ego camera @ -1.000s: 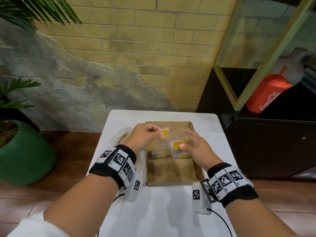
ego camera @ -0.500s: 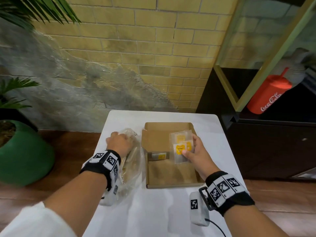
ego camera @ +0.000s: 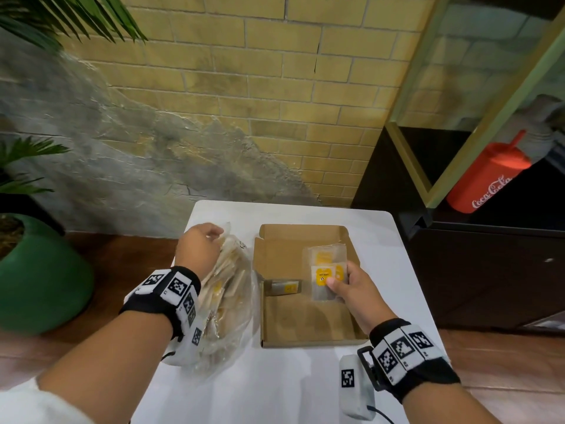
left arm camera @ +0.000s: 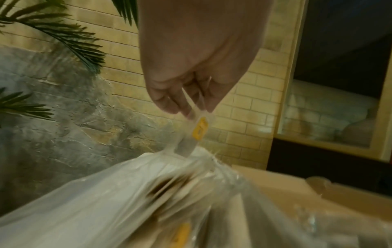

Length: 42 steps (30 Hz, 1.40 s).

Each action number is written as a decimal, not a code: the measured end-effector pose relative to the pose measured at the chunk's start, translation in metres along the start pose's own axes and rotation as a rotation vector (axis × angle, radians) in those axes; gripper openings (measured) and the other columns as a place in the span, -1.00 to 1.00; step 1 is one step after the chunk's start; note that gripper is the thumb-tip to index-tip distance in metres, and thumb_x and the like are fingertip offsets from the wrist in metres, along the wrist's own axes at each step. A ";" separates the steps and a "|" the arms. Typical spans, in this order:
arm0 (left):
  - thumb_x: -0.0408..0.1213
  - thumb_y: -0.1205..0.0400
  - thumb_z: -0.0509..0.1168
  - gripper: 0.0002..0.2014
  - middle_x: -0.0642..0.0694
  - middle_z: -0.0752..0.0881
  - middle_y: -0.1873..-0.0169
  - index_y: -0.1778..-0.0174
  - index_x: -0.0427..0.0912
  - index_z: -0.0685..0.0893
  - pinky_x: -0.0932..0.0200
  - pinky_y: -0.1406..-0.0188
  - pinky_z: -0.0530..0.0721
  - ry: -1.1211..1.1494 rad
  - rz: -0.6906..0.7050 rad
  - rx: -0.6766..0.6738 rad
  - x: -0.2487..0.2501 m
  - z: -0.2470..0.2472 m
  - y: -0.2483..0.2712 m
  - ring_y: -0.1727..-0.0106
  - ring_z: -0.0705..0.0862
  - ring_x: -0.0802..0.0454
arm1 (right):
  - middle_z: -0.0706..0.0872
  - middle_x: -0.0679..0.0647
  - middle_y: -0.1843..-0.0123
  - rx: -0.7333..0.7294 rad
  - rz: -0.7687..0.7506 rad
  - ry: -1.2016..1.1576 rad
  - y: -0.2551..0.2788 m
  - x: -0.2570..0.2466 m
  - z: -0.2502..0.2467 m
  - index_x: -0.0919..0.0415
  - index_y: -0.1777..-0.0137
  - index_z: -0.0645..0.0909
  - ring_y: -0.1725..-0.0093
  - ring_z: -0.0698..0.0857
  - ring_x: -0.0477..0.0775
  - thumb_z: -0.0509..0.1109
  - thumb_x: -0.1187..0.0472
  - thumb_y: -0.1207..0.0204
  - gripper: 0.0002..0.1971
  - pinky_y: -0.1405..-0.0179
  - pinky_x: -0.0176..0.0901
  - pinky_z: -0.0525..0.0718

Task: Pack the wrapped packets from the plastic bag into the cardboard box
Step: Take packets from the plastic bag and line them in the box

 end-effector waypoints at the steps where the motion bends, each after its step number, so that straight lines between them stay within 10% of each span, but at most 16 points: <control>1: -0.52 -0.57 0.23 -0.80 -0.08 0.69 0.10 0.05 -0.19 0.69 0.21 0.07 0.49 0.087 0.008 0.014 0.006 -0.001 0.001 -0.02 0.65 -0.11 | 0.74 0.12 -0.03 -0.005 -0.004 -0.020 0.000 0.001 0.001 0.05 0.00 0.57 -0.01 0.72 0.05 0.29 0.38 -0.58 -0.81 -0.03 -0.08 0.70; 10: -0.62 -0.54 0.28 -0.76 0.01 0.68 0.31 0.27 -0.18 0.69 0.44 0.20 0.59 0.500 0.079 -0.292 0.068 0.031 0.048 0.26 0.61 0.19 | 0.69 0.42 -0.12 0.002 0.008 -0.071 -0.002 0.007 0.009 0.37 -0.05 0.57 -0.13 0.69 0.32 0.32 0.31 -0.57 -0.87 -0.25 0.20 0.58; 16: -0.58 -0.55 0.30 -0.79 0.01 0.65 0.20 -0.02 -0.23 0.66 0.45 0.41 0.58 0.693 -0.060 -0.561 0.076 0.070 0.084 0.39 0.63 0.31 | 0.64 0.52 -0.08 0.090 0.021 -0.104 -0.009 0.020 0.013 0.20 0.05 0.58 0.03 0.64 0.18 0.30 0.43 -0.53 -0.87 -0.13 0.20 0.62; 22: -0.63 -0.56 0.24 -0.73 -0.04 0.59 0.32 0.21 -0.13 0.54 0.24 0.33 0.54 0.636 -0.150 -0.558 0.050 0.091 0.098 0.35 0.53 0.10 | 0.59 -0.04 0.19 0.048 0.070 -0.013 -0.002 0.039 0.019 0.07 0.15 0.54 0.15 0.57 -0.05 0.32 0.43 -0.53 -0.79 0.16 -0.32 0.53; 28: -0.76 -0.51 0.16 -0.58 -0.09 0.62 0.22 -0.11 -0.18 0.41 0.42 0.27 0.57 0.554 -0.235 -0.625 0.019 0.111 0.112 0.20 0.59 0.11 | 0.55 -0.05 0.26 -0.053 0.077 0.170 0.006 0.067 0.020 0.11 0.29 0.44 0.18 0.53 -0.03 0.30 0.54 -0.44 -0.70 0.20 -0.31 0.45; 35: -0.71 -0.48 0.21 -0.69 -0.02 0.59 0.33 0.25 -0.16 0.56 0.53 0.46 0.51 0.281 -0.205 -0.589 0.008 0.119 0.109 0.30 0.54 0.14 | 0.60 0.01 0.26 -0.040 0.104 0.289 0.003 0.076 0.018 0.13 0.30 0.45 0.17 0.58 0.01 0.38 0.46 -0.45 -0.75 0.20 -0.28 0.51; 42: -0.44 -0.58 0.29 -0.79 -0.03 0.67 0.28 0.32 -0.09 0.63 0.27 0.11 0.47 0.085 -0.140 -0.535 0.005 0.123 0.101 0.17 0.59 0.04 | 0.60 0.02 0.20 0.070 0.088 0.513 -0.003 0.068 0.007 0.13 0.25 0.49 0.13 0.57 0.04 0.38 0.29 -0.51 -0.85 0.20 -0.24 0.45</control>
Point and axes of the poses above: each hand's wrist, its own y-axis away from the middle knuckle, its own z-axis out of the palm, x = y × z, the point moved 2 cm from there along -y, towards the middle knuckle
